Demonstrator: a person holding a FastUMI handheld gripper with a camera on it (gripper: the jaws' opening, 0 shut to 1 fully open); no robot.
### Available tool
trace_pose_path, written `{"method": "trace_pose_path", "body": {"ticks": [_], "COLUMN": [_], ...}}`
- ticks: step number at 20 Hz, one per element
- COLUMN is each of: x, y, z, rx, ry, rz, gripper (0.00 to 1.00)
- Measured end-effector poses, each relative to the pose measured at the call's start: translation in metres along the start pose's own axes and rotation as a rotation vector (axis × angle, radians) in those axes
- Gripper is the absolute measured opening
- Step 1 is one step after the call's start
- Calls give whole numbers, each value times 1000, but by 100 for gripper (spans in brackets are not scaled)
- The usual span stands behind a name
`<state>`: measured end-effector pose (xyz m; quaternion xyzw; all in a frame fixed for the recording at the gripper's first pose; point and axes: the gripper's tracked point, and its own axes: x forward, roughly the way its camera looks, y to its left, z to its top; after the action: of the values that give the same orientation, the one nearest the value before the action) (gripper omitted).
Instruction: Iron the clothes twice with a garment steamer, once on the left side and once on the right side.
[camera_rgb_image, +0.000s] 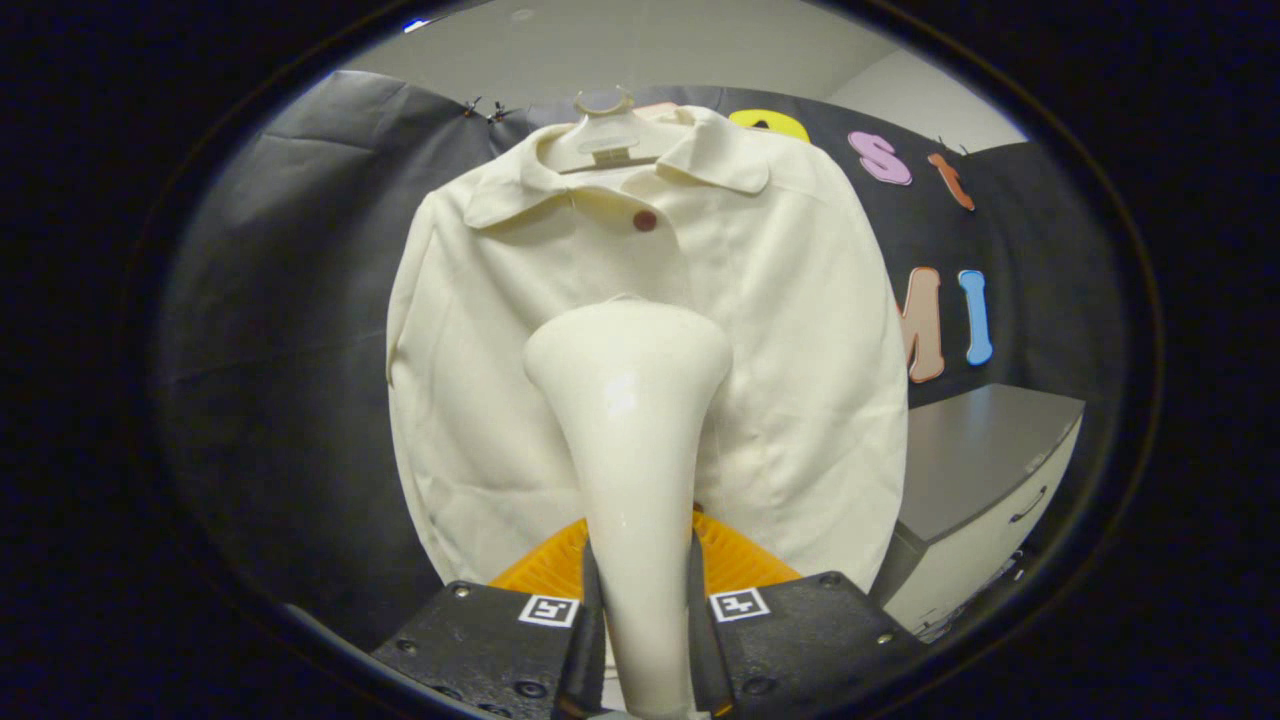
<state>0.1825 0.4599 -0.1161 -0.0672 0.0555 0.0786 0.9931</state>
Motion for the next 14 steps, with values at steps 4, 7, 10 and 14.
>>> {"method": "trace_pose_path", "body": {"ticks": [4, 7, 10, 14], "x": [5, 5, 3, 1], "y": [-8, -9, -8, -6], "z": [-40, -69, -99, -132], "rx": [-42, -72, -101, -125], "ry": [65, 114, 166, 230], "rz": [-19, -12, -3, 12], "gripper": [33, 34, 34, 34]}}
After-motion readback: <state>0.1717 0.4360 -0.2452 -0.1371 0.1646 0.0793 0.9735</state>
